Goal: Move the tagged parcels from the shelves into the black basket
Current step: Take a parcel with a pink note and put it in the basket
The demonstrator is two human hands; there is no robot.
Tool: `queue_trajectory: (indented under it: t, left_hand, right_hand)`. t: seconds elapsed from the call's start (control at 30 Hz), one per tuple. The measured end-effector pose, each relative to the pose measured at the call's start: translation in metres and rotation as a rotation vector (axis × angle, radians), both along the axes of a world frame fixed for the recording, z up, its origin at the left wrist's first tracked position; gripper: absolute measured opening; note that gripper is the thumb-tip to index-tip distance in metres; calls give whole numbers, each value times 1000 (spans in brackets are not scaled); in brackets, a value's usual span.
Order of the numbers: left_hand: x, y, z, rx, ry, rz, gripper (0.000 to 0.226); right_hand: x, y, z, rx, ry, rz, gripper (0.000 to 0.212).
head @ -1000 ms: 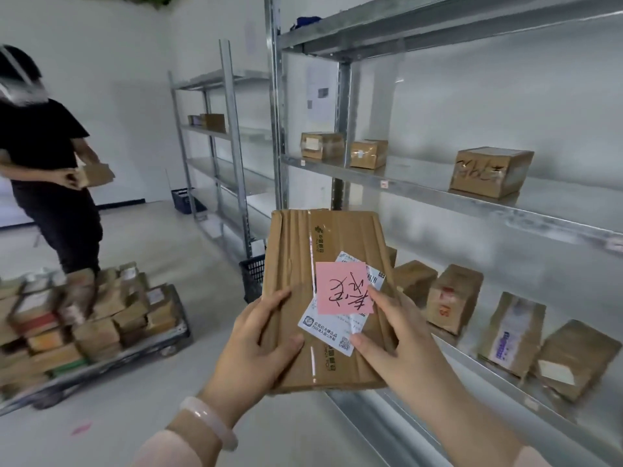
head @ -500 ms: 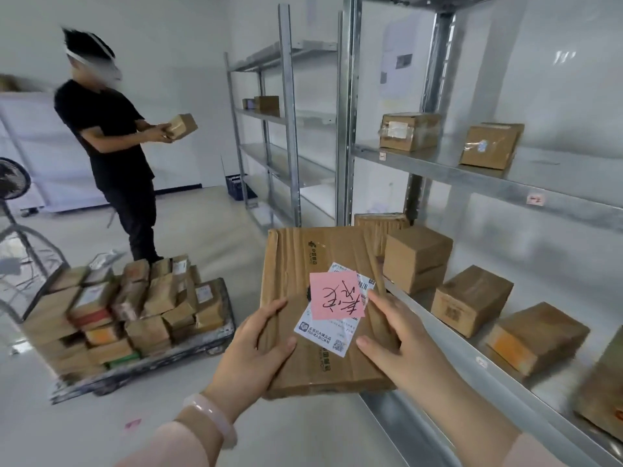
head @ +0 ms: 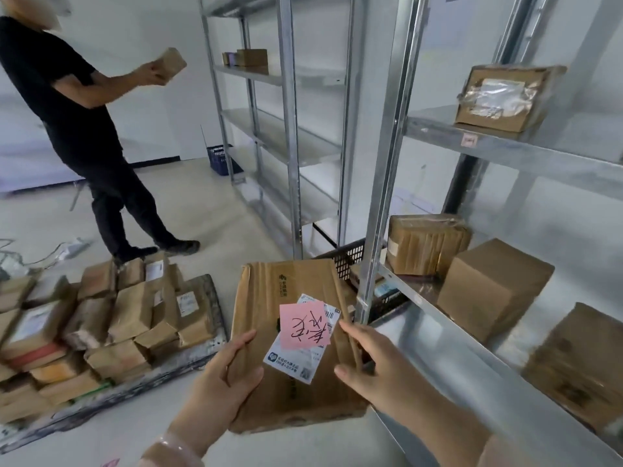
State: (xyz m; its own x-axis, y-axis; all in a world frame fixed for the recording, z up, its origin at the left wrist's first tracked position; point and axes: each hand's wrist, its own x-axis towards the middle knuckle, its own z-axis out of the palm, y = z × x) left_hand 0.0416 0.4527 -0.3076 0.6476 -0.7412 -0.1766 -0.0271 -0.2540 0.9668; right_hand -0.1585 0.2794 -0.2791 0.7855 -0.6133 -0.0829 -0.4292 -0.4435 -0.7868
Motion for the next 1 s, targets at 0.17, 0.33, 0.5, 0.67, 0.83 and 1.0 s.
queue_trajectory:
  t: [0.17, 0.33, 0.5, 0.67, 0.83, 1.0]
  left_hand:
    - [98, -67, -19, 45, -61, -110, 49]
    - [181, -134, -36, 106, -164, -243, 51]
    - [223, -219, -59, 111, -115, -363, 51]
    - [257, -304, -82, 144, -84, -482, 54]
    - [288, -373, -92, 224, -131, -548, 59]
    - [317, -437, -113, 262, -157, -634, 55]
  right_hand:
    - [81, -37, -10, 25, 86, -106, 71]
    - [136, -79, -20, 36, 146, -235, 69]
    - [161, -124, -46, 89, 240, -310, 72]
    - [199, -187, -63, 84, 302, -394, 73]
    - [239, -244, -77, 52, 359, -401, 76]
    - [267, -286, -88, -21, 371, -490, 75]
